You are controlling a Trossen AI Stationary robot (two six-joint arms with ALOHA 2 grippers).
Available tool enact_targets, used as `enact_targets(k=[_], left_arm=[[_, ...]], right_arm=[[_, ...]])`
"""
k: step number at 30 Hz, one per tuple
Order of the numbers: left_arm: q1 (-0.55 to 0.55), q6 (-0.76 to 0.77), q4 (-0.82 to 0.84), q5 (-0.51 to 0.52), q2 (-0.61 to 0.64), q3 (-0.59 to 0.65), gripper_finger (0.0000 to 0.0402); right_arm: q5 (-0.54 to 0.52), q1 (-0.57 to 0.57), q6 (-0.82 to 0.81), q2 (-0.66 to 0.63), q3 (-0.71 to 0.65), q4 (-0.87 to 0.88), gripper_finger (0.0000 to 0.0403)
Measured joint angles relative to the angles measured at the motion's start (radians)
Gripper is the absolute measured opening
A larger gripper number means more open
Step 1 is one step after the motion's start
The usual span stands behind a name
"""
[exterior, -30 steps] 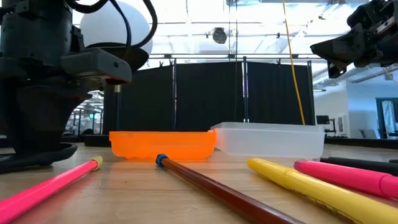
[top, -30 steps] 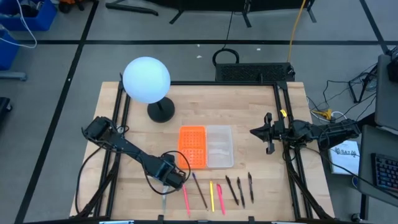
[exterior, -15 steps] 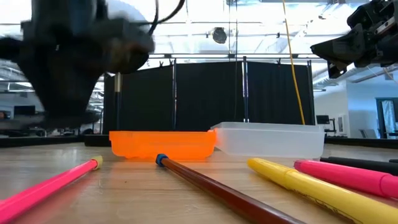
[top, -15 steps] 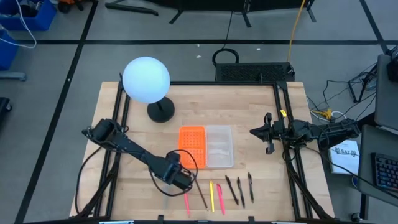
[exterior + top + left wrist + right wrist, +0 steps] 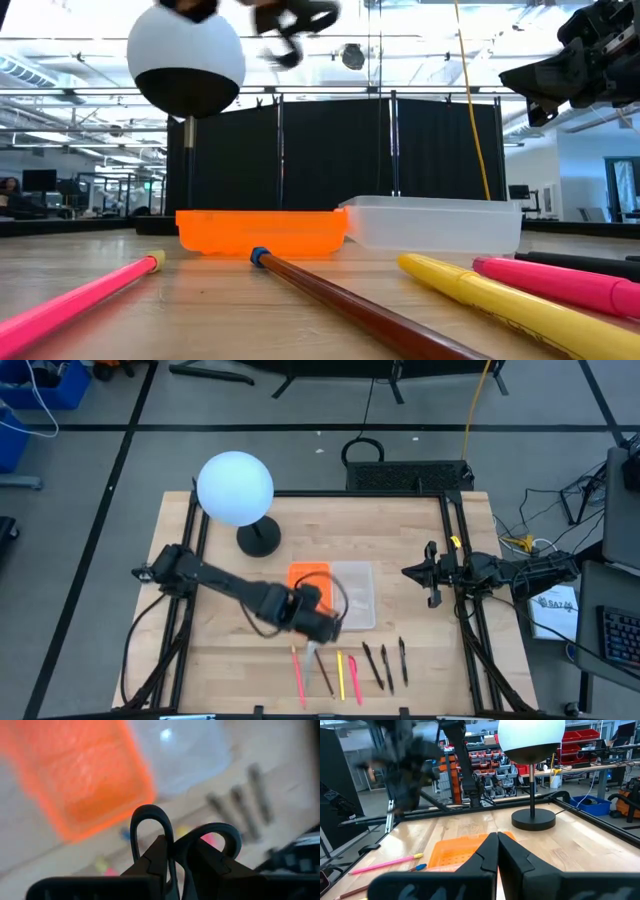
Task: Pick & place school supplies into a supply box
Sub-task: Put the black scissors into the orange supply box
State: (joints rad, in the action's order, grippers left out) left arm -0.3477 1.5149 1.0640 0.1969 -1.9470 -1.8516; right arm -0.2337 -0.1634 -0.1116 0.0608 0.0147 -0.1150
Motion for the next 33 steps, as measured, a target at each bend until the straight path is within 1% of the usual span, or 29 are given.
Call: enact_targets(k=[6, 13, 19, 26, 30, 33], left_arm=[[0.088, -0.114, -0.024, 0.000, 0.001, -0.065, 0.0062], [0.143, -0.175, -0.026, -0.013, 0.001, -0.069, 0.0062], [0.183, -0.238, -0.117, -0.018, -0.013, -0.069, 0.0062], [0.265, -0.317, -0.288, -0.132, -0.138, -0.067, 0.0062], [0.313, -0.346, -0.339, -0.152, -0.171, -0.069, 0.0062], [0.343, -0.359, -0.339, -0.151, -0.201, -0.069, 0.0062]], right_arm=[[0.000, 0.000, 0.000, 0.000, 0.000, 0.000, 0.0000], [0.000, 0.000, 0.000, 0.000, 0.000, -0.002, 0.0000], [0.000, 0.000, 0.000, 0.000, 0.000, -0.017, 0.0000], [0.006, 0.000, -0.026, 0.005, 0.000, -0.011, 0.0000], [0.012, 0.000, -0.041, 0.011, 0.000, -0.015, 0.0000], [0.003, 0.000, -0.041, 0.012, 0.000, -0.015, 0.0000]])
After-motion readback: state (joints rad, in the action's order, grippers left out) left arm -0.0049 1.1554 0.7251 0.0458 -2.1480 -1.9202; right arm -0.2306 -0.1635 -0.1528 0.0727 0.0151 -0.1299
